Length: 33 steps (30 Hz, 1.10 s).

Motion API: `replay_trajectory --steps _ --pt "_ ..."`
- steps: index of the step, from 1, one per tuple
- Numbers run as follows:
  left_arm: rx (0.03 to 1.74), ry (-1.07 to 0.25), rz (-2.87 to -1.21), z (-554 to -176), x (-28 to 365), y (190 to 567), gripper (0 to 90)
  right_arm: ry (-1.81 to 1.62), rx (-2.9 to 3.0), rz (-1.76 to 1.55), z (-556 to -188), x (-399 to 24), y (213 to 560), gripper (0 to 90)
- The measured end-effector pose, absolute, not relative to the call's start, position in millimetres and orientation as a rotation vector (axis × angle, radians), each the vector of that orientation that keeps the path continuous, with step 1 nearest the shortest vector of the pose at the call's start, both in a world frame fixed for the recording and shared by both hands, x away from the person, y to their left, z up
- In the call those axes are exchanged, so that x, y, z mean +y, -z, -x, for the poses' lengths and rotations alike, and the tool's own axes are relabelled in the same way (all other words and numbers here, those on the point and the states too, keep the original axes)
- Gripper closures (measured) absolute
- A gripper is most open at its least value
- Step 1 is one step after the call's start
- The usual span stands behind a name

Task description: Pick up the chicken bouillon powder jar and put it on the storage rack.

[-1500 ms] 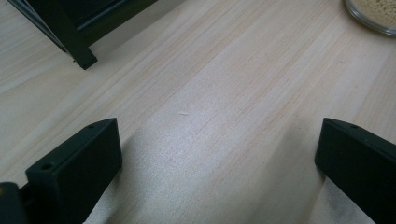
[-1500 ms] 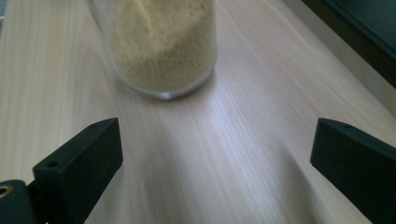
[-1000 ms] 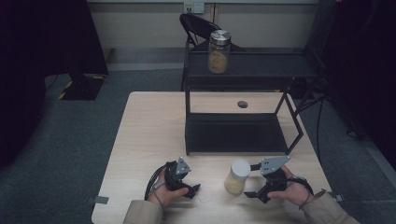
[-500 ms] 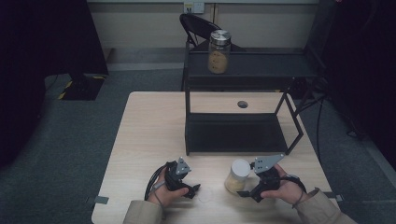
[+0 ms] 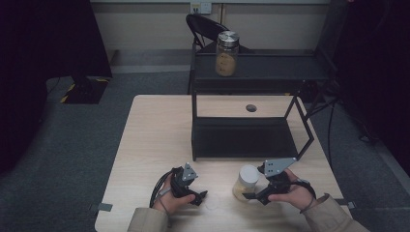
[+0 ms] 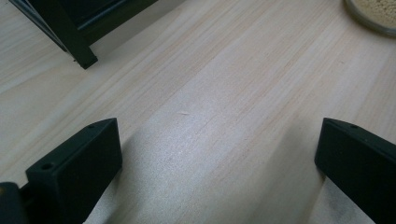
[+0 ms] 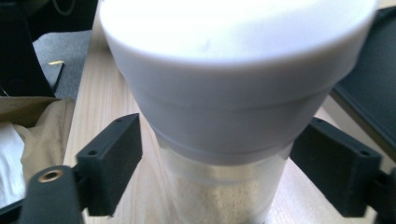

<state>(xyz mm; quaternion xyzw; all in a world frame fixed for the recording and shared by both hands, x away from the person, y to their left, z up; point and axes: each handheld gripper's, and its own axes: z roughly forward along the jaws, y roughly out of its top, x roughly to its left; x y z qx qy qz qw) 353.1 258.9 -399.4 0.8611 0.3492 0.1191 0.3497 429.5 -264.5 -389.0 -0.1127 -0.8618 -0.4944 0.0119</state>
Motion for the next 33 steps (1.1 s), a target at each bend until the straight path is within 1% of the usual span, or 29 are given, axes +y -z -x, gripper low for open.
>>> replay_trajectory --steps 12,18,33 --pt "0.905 -0.309 -2.231 -353 259 399 0.1 1.58 -2.675 0.359 -429 -271 381 24.5" --pt "0.905 -0.309 -2.231 -353 259 399 0.1 1.589 -2.678 0.352 -429 -271 378 25.5" --pt "0.906 -0.309 -2.23 -353 259 399 0.1 1.587 -2.681 0.321 -432 -270 377 32.5"
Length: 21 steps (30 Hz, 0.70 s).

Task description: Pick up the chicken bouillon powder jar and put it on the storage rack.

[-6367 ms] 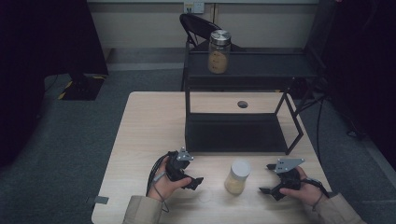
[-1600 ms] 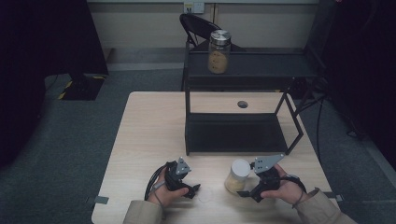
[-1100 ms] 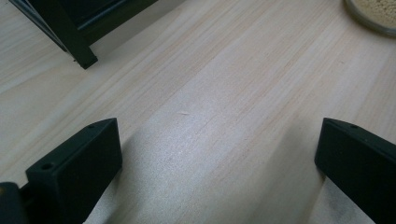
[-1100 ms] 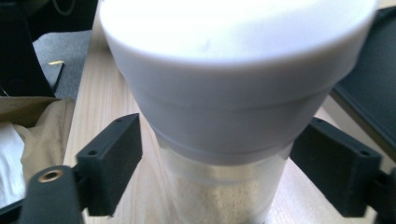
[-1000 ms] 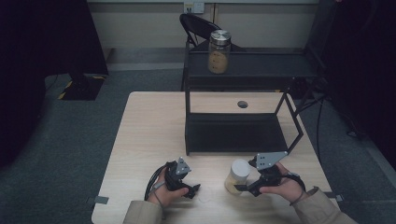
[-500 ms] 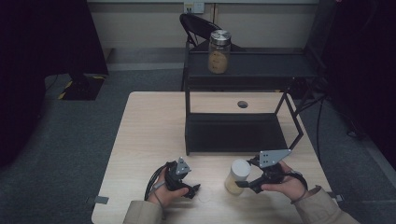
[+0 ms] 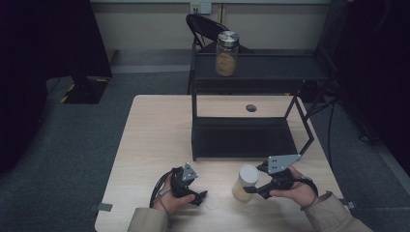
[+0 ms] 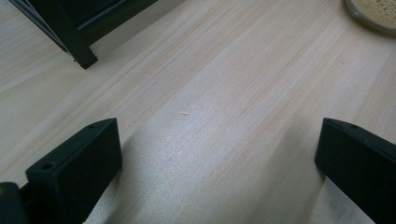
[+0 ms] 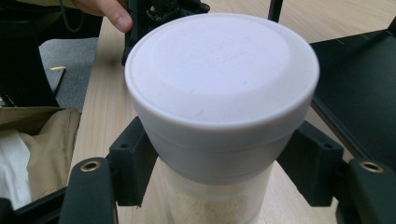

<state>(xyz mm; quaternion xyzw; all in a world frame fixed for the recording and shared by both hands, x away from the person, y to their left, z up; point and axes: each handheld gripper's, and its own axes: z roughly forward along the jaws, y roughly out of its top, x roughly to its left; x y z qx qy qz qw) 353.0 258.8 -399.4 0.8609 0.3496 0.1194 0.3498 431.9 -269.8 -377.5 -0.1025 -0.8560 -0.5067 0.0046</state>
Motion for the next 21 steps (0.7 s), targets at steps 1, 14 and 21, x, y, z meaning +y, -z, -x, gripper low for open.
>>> replay_trajectory --steps 1,14,21 --pt "0.906 -0.309 -2.23 -353 259 399 0.1 1.591 -2.687 0.311 -432 -270 377 32.8" --pt "0.907 -0.31 -2.231 -353 259 399 0.1 1.599 -2.723 0.301 -425 -267 371 33.8" --pt "0.907 -0.31 -2.23 -353 259 399 0.1 1.616 -2.723 0.306 -421 -267 373 33.9"
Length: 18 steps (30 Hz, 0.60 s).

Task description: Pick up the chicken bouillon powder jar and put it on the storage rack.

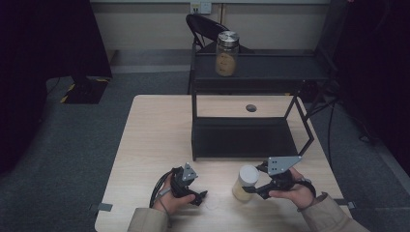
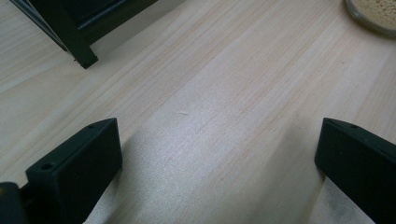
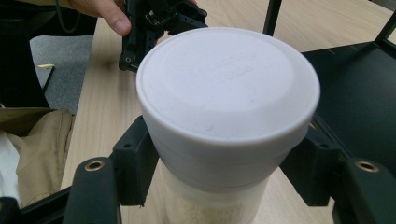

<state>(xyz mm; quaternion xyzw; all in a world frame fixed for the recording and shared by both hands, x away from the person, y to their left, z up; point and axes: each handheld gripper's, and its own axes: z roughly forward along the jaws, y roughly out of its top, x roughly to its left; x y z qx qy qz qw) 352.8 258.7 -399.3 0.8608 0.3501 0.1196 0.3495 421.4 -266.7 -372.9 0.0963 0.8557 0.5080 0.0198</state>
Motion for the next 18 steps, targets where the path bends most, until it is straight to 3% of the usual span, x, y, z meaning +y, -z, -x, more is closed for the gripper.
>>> replay_trajectory --steps 18 --pt "0.908 -0.31 -2.23 -352.7 258.6 399.3 0.1 -1.615 2.633 -0.34 -421.2 -272.0 371.3 34.0"
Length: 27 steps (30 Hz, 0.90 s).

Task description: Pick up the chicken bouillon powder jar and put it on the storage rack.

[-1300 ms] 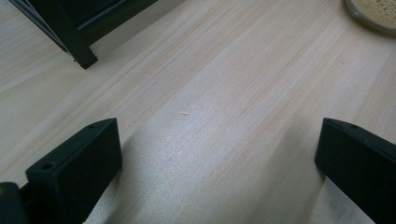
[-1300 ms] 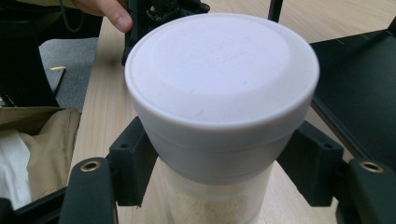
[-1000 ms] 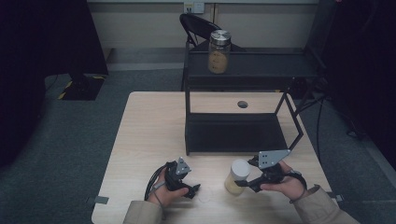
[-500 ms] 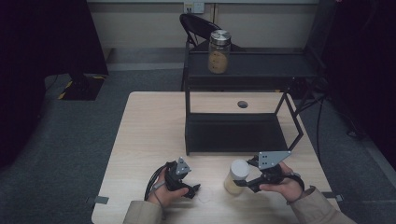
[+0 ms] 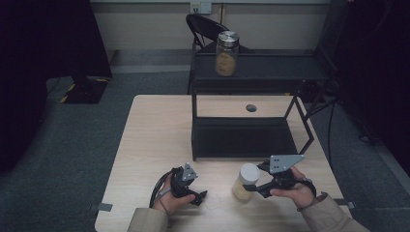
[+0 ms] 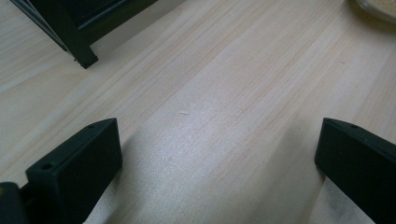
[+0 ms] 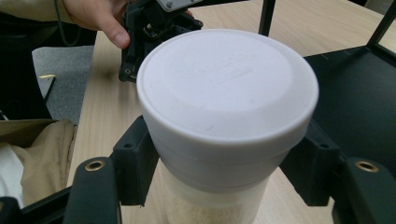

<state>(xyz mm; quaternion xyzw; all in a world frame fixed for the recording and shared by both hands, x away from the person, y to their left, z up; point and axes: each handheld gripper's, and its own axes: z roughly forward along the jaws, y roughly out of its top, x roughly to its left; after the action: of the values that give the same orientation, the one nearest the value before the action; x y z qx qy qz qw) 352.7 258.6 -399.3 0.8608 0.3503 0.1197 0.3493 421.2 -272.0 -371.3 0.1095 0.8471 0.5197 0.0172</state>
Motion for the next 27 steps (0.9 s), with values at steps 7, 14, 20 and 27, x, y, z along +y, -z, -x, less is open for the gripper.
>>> replay_trajectory --steps 7,14,20,27 --pt "0.908 -0.31 -2.23 -353 259 399 0.1 -1.605 2.631 -0.354 -421 -274 368 34.1" --pt "0.908 -0.31 -2.23 -353 259 399 0.1 -1.567 2.637 -0.338 -421 -276 360 34.1" --pt "0.908 -0.31 -2.23 -353 259 399 0.1 -1.535 2.646 -0.33 -422 -279 353 34.1" --pt "0.907 -0.31 -2.231 -353 259 399 0.1 -1.545 2.637 -0.342 -427 -283 348 34.1"
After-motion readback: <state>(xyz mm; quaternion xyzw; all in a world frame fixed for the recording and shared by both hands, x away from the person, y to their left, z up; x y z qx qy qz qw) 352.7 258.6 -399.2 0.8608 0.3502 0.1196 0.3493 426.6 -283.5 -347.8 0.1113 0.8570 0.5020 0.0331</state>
